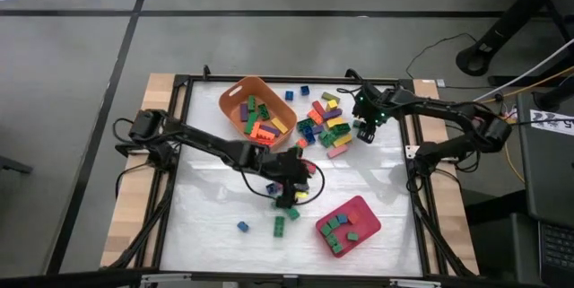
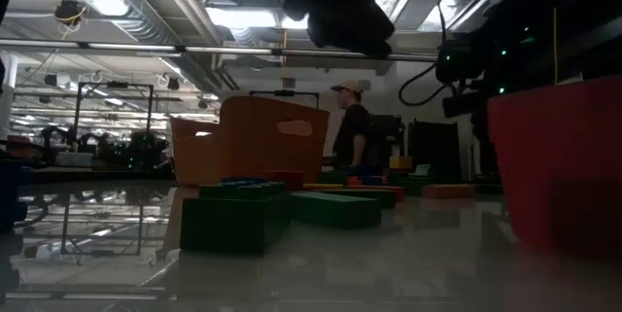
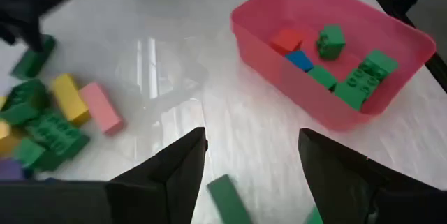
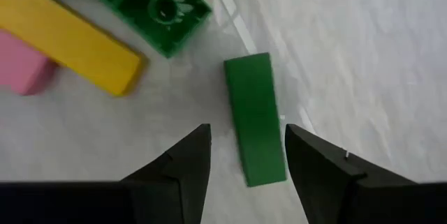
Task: Sort blocks by size
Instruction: Put the large green block into the orange bin
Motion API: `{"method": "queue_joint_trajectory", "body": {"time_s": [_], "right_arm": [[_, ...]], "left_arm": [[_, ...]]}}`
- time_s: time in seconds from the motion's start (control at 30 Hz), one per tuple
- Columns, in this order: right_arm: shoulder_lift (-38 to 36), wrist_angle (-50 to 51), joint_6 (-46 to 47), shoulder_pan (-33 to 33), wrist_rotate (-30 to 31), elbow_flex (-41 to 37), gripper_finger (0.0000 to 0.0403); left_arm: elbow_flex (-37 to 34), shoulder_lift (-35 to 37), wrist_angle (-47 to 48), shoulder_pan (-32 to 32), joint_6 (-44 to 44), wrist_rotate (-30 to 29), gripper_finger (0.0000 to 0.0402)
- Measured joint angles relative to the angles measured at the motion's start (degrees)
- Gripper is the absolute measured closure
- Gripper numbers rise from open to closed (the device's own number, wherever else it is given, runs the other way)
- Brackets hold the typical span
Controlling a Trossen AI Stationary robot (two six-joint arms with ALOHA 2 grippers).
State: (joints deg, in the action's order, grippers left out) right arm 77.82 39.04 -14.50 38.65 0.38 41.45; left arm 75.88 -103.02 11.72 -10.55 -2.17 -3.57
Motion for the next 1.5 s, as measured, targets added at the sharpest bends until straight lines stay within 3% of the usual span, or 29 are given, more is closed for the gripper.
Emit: {"method": "queue_joint_trajectory", "body": {"time_s": [0.5,0.73,0.9,1.27,1.5], "right_arm": [[10.2,-3.0,-2.5,0.0,1.1,0.3,0.0225],[11.4,-2.3,-2.5,0.0,0.0,0.5,0.0299],[9.7,-0.4,-2.4,0.0,0.0,2.5,0.0306],[5.0,4.0,0.6,-3.4,-4.4,13.3,0.0296],[5.0,-10.3,5.3,-11.1,-10.8,17.4,0.0301]], "left_arm": [[0.0,5.8,10.1,3.0,-2.8,0.0,0.0185],[0.0,14.2,18.5,5.8,-2.6,0.0,0.0185],[-0.5,20.7,21.9,8.4,-2.5,-0.2,0.0185],[-14.5,38.1,21.9,17.5,-3.6,-0.4,0.0185],[-24.0,42.8,22.0,20.7,-1.2,-0.5,0.0185]]}}
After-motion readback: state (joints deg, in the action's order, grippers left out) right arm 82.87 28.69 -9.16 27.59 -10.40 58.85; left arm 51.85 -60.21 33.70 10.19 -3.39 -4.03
